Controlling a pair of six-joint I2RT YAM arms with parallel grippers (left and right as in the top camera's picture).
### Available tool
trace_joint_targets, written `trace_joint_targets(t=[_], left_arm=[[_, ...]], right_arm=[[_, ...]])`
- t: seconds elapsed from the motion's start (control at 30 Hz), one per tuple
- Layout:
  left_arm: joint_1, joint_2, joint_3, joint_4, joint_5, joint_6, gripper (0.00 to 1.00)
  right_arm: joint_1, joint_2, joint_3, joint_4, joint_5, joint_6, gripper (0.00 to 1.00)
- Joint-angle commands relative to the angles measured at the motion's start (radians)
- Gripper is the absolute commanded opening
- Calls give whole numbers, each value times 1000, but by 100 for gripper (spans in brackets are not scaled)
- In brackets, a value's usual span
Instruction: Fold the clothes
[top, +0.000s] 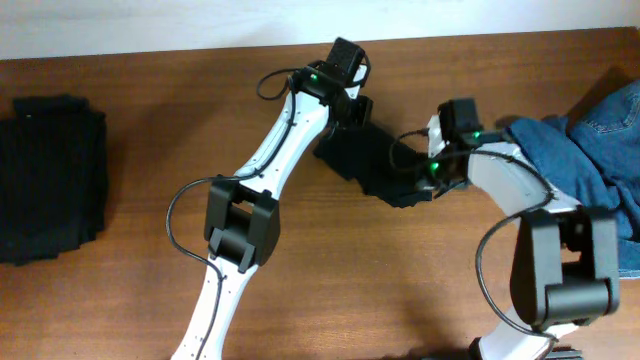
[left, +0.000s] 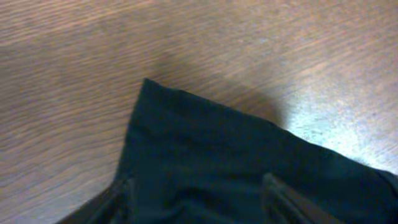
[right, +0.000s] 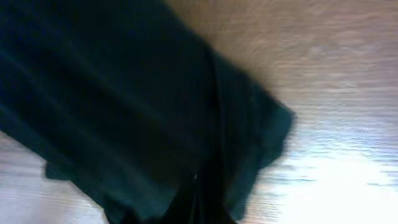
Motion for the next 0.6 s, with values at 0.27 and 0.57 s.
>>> trace_joint_targets(t=[0.27, 0.57], left_arm=[[76, 31, 12, -44, -16, 264, 72], [85, 121, 8, -51, 177, 346, 77]], right_arm=[[22, 27, -99, 120, -39, 23, 4], [22, 27, -99, 119, -38, 23, 4]])
